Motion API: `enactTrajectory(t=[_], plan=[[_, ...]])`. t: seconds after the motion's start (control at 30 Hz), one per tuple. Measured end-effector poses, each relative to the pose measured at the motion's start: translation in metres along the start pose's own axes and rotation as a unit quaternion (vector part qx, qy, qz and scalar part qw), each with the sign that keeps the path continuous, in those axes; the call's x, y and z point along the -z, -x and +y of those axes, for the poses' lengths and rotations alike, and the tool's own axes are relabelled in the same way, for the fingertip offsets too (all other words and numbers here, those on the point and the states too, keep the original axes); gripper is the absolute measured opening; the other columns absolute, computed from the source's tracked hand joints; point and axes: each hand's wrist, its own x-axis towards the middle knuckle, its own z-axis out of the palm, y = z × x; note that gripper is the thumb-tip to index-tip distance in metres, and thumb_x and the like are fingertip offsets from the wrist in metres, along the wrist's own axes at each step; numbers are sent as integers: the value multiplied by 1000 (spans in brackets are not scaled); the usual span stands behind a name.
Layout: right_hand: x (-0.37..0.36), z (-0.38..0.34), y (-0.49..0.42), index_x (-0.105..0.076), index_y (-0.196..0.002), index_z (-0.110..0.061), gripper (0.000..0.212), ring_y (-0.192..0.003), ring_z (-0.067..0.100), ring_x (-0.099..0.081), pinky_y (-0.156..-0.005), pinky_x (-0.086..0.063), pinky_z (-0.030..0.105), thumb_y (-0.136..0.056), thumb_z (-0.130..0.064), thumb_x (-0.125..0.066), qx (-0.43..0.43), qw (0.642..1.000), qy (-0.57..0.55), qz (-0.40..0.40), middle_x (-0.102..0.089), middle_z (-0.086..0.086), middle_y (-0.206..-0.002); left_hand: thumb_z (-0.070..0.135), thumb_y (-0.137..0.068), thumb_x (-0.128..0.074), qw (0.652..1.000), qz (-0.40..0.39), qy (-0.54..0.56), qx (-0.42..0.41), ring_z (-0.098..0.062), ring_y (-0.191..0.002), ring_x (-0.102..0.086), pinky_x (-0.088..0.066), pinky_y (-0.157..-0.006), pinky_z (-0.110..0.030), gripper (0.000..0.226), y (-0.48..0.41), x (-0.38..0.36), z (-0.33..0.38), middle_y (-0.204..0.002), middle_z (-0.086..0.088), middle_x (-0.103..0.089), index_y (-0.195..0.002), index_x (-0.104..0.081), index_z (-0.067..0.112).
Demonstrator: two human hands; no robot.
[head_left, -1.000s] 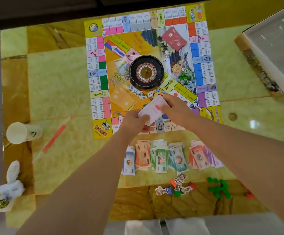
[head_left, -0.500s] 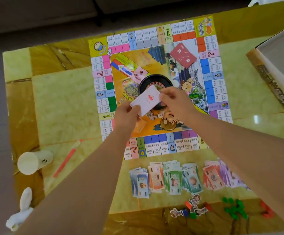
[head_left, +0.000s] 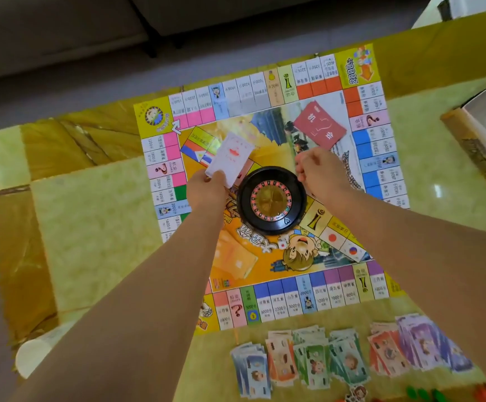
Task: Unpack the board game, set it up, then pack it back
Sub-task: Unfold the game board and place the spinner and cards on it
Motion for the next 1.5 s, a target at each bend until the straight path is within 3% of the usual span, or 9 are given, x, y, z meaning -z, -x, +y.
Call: enactTrajectory(t=[0.1,0.2,0.4,0.53,0.7,0.93,1.17,1.3,1.5], plan=[[-2,2,-6,-64,-103,-12,22,-94,18,-61,-94,-51,41,-98,-15,-43,1,1000,20,-3,-66,3,-105,12,-87,-51,998,22,-58,-14,-38,-76,-56,-42,-61,-36,16,-11,-6,-3,-87,-17,-62,-96,-62,4],[0,5,-11,-64,-103,-15,20,-95,21,-63,-93,-52,46,-97,-15,-44,-5,999,32,-2,-67,4,-104,15,-87,-55,990,51,-126,-37,-43,-97,-61,-51,-68,-47,24,-15,-10,-5,-102,-25,-66,-102,-64,-2],[1,4,-9,-62,-109,-15,21,-102,21,-63,-96,-50,43,-97,-12,-45,-2,999,50,-17,-66,3,-107,17,-90,-61,987,82,-132,-36,-26,-92,-59,-40,-71,-30,36,-8,-16,-5,-106,-10,-63,-121,-46,8],[3,3,-6,-62,-111,-15,22,-102,20,-62,-95,-50,42,-97,-13,-46,1,998,58,-23,-63,-1,-103,18,-89,-60,982,96,-156,-57,-29,-105,-57,-45,-79,-35,34,-5,-15,-3,-118,-14,-57,-119,-47,6],[7,7,1,-62,-118,-16,27,-102,16,-60,-95,-48,34,-97,-13,-45,5,997,78,-28,-64,1,-111,18,-93,-50,961,62,-253,-92,-27,-88,-52,-38,-70,-33,35,4,-12,-3,-129,-13,-39,-128,-51,15],[16,16,17,-58,-125,-14,30,-96,15,-57,-83,-45,29,-98,-13,-44,17,997,74,-17,-62,1,-113,22,-96,-44,956,23,-265,-127,-26,-99,-50,-40,-77,-32,46,17,-10,-6,-135,-10,-32,-142,-43,22],[32,41,55,-65,-101,-15,23,-86,19,-62,-83,-54,43,-93,-8,-45,26,999,33,32,-66,2,-97,18,-96,-45,938,57,-307,-149,-25,-82,-50,-35,-68,-32,28,57,0,-27,-126,-10,-43,-122,-55,16],[33,66,87,-64,-98,-11,15,-81,27,-62,-83,-53,49,-94,-17,-51,31,999,37,-20,-67,8,-88,18,-94,-48,938,28,-322,-124,-26,-84,-58,-45,-69,-34,21,85,9,-57,-112,-8,-59,-109,-62,17],[17,93,141,-66,-90,-9,17,-86,34,-64,-85,-52,48,-93,-22,-56,59,985,96,-131,-68,18,-87,20,-91,-51,933,-29,-348,-90,-26,-78,-61,-39,-62,-28,9,131,34,-117,-97,-5,-67,-94,-59,22]])
